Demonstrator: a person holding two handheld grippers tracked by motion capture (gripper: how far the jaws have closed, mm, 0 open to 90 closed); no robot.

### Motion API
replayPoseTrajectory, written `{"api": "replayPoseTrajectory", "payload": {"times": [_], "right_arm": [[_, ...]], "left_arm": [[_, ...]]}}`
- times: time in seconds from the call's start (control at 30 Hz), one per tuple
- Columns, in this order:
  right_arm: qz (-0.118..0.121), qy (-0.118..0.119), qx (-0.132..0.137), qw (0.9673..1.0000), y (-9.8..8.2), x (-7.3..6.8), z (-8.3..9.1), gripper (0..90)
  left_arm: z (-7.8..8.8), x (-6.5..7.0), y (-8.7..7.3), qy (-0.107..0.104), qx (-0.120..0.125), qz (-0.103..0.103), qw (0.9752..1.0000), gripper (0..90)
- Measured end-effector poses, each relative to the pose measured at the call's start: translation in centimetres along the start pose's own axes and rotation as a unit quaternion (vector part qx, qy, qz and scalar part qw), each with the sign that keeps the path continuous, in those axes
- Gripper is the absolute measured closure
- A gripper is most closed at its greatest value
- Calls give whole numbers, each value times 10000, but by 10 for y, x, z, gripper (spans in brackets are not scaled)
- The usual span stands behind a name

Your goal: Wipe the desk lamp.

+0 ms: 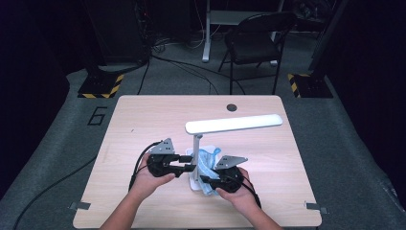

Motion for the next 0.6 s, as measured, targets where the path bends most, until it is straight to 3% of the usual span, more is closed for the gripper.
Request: {"api": "replayPoseTrajectory", "payload": {"times": [0.47,0.5,0.6], "right_arm": [[372,23,145,9992,28,-8,18,660],[266,85,183,9994,30,-11,19,660],[409,68,236,9989,37,-13,23,660]], "left_arm": [[0,-1,-1,81,11,40,10000,613],[0,-2,-1,81,13,46,10000,613],[1,-2,-1,87,12,53,9999,613]]}}
Point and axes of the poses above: each handheld gripper's, and its own axes: z roughly backward along the jaws, y roughly out of its top, x roughly to its right, the point moved 5 cm from there along -z, roughly forward along the jaws, and after that the axes turned 8 degrees about y, right-handed, at the moved point
